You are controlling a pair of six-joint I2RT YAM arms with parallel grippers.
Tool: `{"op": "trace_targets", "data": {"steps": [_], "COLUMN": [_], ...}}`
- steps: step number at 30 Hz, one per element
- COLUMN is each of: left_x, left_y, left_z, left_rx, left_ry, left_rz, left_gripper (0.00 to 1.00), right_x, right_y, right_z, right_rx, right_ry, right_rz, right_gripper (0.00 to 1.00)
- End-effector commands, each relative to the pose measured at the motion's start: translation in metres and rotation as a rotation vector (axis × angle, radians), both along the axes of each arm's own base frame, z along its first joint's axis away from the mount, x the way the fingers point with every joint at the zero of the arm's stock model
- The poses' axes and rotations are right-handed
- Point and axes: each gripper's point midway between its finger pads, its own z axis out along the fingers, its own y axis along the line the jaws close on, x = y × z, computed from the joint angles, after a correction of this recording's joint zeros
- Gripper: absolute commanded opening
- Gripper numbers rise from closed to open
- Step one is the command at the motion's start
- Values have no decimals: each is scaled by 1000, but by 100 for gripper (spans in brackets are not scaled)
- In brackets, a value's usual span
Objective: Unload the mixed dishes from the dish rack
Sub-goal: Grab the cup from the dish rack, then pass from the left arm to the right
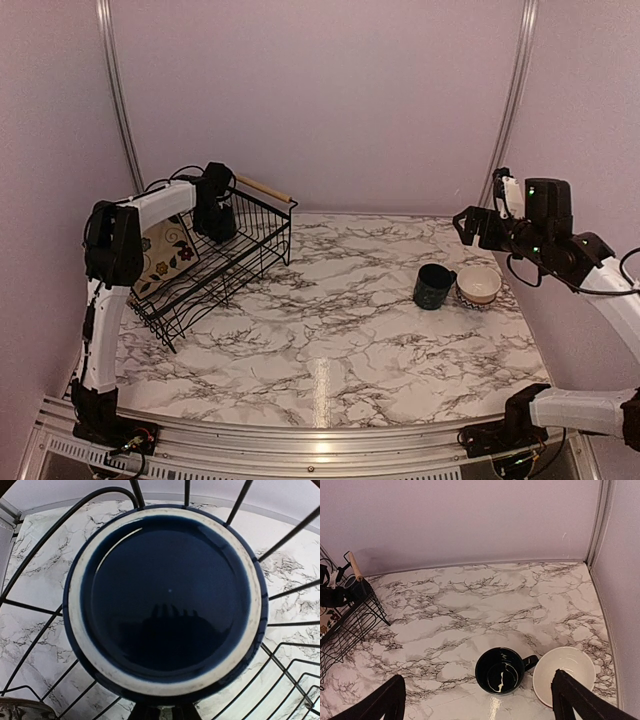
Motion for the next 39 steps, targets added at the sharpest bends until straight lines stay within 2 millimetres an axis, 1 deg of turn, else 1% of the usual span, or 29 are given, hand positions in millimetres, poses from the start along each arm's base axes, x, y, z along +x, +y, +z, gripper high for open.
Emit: {"op": "trace_targets", "data": {"steps": [1, 6, 11, 13, 17, 19, 20, 21, 24, 28, 30, 32, 34, 35, 36, 39], "left_x": [-11, -26, -46, -56, -77, -89, -97, -104, -128, -161, -187, -212, -233, -240, -248, -268], "left_y": [-6, -7, -12, -15, -15, -17, -19, -23, -38, -48, -72, -91, -106, -111, -116, -133], "left_z": [64, 94, 120, 129, 153, 167, 181, 192, 220, 266, 286, 307, 321, 329, 332, 333], "left_rx": [-52, -81, -128, -150, -196, -243, -275, -309, -412, -536, -680, -828, -944, -989, -1033, -1167], "left_ry": [-88, -125, -146, -150, -181, -208, -234, -256, -313, -408, -443, -485, -513, -552, -567, -572], "left_rz": [-7, -10, -30, -47, -58, -74, -91, -112, -199, -285, -419, -527, -607, -633, -644, -689], "left_gripper": [0, 0, 0, 0, 0, 0, 0, 0, 0, 0, 0, 0, 0, 0, 0, 0], "right_x": [-5, -8, -10, -8, -4, -3, -3, -4, -3, 1, 4, 4, 4, 3, 2, -1], "right_y": [2, 1, 2, 4, 8, 8, 8, 14, 19, 27, 34, 41, 51, 56, 63, 78], "right_z": [14, 14, 11, 10, 9, 8, 7, 7, 5, 1, -1, -1, 0, 0, 0, -1], "right_rx": [17, 20, 28, 35, 34, 35, 35, 52, 70, 99, 120, 153, 193, 214, 240, 299], "right_ry": [-29, -30, -29, -31, -13, -9, -8, -6, -5, 12, 17, 17, 16, 19, 20, 22], "right_rz": [14, 16, 21, 30, 39, 38, 38, 69, 92, 119, 142, 174, 219, 242, 272, 324], "right_gripper": [98, 98, 98, 98, 98, 98, 98, 98, 98, 98, 98, 98, 98, 98, 99, 99]}}
